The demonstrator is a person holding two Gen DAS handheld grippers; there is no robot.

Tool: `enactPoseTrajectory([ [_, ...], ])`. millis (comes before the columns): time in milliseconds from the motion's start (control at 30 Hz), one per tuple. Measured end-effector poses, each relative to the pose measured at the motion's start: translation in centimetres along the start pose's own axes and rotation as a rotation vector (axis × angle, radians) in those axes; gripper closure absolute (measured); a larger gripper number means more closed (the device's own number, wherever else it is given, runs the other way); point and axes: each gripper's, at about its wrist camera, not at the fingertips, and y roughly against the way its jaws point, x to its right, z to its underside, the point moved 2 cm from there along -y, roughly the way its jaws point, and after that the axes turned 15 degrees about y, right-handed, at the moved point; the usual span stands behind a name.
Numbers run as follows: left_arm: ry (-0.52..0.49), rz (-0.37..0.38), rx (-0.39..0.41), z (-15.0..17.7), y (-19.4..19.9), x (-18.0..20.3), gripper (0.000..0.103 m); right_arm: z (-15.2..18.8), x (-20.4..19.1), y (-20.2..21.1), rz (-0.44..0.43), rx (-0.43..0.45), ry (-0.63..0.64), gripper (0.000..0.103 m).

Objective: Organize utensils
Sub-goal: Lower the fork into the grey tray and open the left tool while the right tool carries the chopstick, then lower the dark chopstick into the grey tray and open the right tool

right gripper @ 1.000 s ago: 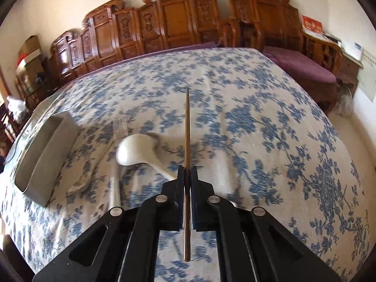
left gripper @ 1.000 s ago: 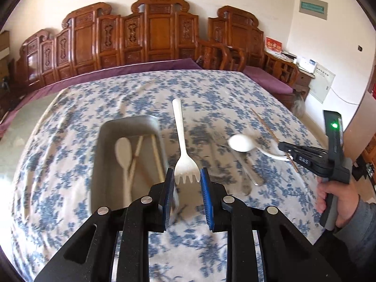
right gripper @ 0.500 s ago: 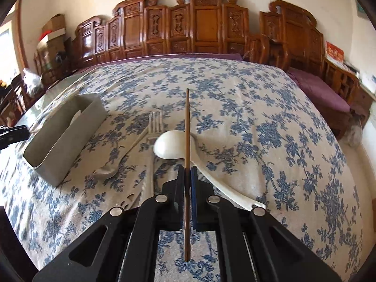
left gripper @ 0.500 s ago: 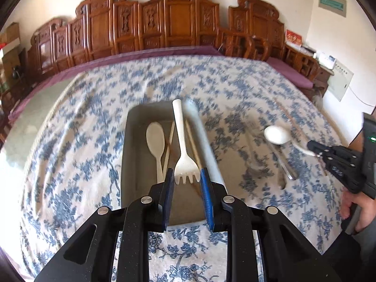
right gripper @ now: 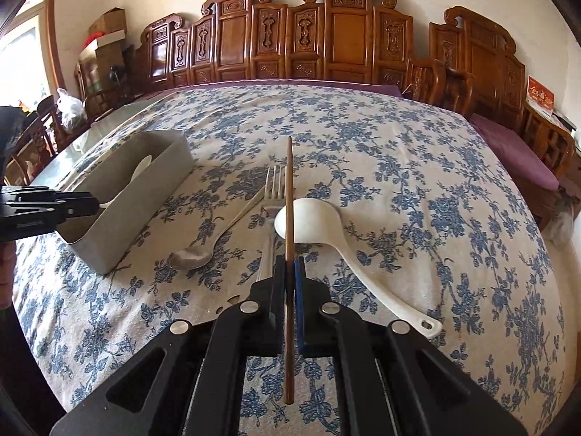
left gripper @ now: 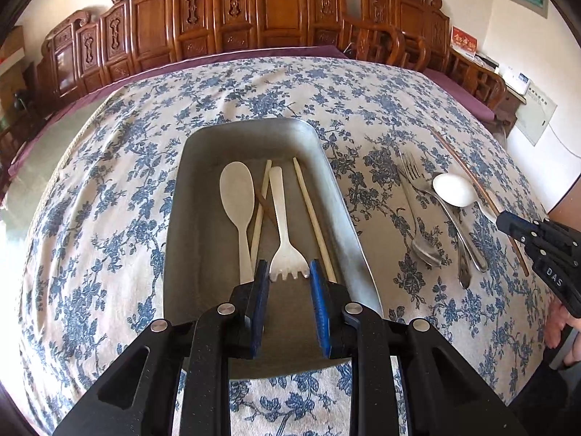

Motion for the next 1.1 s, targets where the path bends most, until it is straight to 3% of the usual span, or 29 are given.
enactPoseTrajectory([
  [233,-0.009,-0.005,0.017,-0.4,-0.1,0.2,0.080,-0.1,-0.6,0.2,-0.017,-0.002,0.008,0.097],
  [300,0.001,0.001,0.027,-0.3,0.3,-0.1,0.070,-0.2,-1.0,0.3,-0.023,-0.002,0.012,0.097],
  [667,0.047,0.036,0.101,-0.1,3.9,-2.9,0.066,-1.6,-5.2,1.1,-0.084,-0.008,0.048,0.097],
  [1100,0.071,0.012,0.145,0.8,5.7,-6.7,0.066,-6.9,-10.9,1.1,-0.199,0.012,0.060,0.097],
])
